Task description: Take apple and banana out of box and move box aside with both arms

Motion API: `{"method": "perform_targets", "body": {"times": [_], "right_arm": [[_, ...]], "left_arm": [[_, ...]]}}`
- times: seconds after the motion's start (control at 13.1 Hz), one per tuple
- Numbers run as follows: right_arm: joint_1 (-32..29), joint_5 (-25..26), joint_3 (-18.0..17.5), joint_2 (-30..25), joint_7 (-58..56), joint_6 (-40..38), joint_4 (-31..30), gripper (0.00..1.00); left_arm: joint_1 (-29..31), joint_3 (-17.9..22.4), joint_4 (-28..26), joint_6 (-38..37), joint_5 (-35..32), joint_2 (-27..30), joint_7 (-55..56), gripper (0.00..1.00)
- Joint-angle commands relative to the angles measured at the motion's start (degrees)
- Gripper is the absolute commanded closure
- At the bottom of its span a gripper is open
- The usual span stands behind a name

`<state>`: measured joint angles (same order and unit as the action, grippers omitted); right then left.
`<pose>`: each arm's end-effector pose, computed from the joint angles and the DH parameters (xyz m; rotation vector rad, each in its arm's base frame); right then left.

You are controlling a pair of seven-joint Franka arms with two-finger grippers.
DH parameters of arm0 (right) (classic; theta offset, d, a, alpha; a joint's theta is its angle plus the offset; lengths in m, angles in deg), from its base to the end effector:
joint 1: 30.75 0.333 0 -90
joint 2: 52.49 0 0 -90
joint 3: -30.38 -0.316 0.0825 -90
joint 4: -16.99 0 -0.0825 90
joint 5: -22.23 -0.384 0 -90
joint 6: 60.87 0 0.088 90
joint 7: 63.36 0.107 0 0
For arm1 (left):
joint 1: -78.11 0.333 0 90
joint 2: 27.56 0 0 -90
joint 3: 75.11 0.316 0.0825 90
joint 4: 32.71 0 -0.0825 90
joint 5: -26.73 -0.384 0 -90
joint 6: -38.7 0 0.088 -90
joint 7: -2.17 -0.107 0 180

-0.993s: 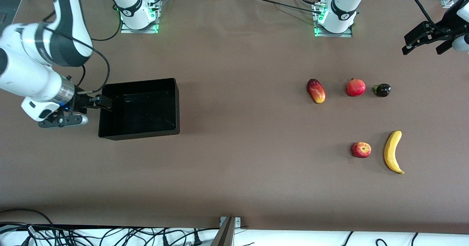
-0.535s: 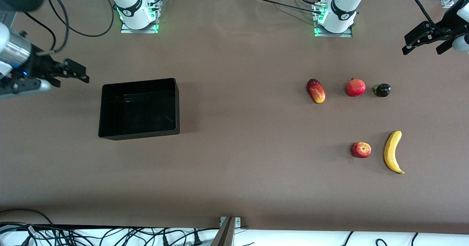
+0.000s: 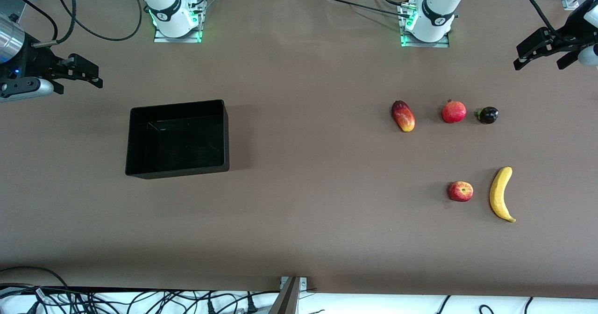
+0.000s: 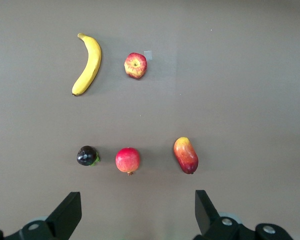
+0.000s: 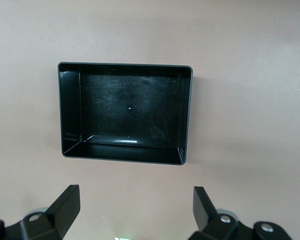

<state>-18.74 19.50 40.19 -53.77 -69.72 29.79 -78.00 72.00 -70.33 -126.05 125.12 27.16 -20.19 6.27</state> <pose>0.5457 0.0250 0.5967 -3.0788 -0.2278 0.0798 0.5074 -0.0095 0.6597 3.1222 0.0737 0.0102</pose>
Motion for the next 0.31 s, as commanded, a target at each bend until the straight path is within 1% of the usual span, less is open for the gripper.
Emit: {"method": "perform_targets", "body": {"times": [0.0,0.23], "right_arm": [[-5.9,0.8,-5.7,-1.5,0.7,-0.8,-0.9,0.00],[-5.8,1.0,-5.3,-1.2,1.1,-0.7,-0.2,0.00]], "left_arm": [[-0.4,0.5,-0.1,-0.7,0.3,0.6,-0.1,0.00],[-0.5,0.5,-0.1,-0.7,0.3,0.6,-0.1,0.00]]}}
